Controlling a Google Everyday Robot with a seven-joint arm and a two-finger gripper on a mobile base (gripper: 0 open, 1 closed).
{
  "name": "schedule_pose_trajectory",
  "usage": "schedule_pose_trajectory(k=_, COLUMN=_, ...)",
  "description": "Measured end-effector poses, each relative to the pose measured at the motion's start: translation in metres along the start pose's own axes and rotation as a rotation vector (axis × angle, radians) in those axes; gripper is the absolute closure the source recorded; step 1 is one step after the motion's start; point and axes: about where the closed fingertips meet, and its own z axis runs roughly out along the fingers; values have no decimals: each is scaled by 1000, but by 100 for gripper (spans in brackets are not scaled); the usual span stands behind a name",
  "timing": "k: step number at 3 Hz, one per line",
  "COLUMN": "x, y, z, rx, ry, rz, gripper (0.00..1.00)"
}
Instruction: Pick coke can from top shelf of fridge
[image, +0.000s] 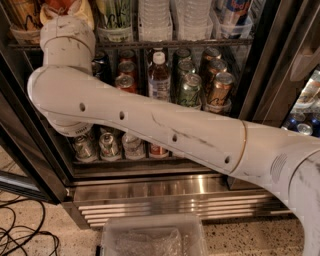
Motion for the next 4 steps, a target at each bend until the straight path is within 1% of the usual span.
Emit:
schedule_pose_trajectory(k=1, x=-22, y=0, z=-4, rx=-23, ry=-47, rz=-6, gripper=100)
schedule_pose_trajectory(k=2, x=-49, y=4, z=0, rx=-44, ry=-94, rz=-15, gripper=100)
schedule_pose_trajectory(k=3, x=-69, y=8, z=-2, rx=-67, ry=-110, rz=-16, gripper=100)
schedule_pose_trajectory(k=4, x=-79, y=3, z=-21, rx=-76, ry=-103, rz=12, gripper=100)
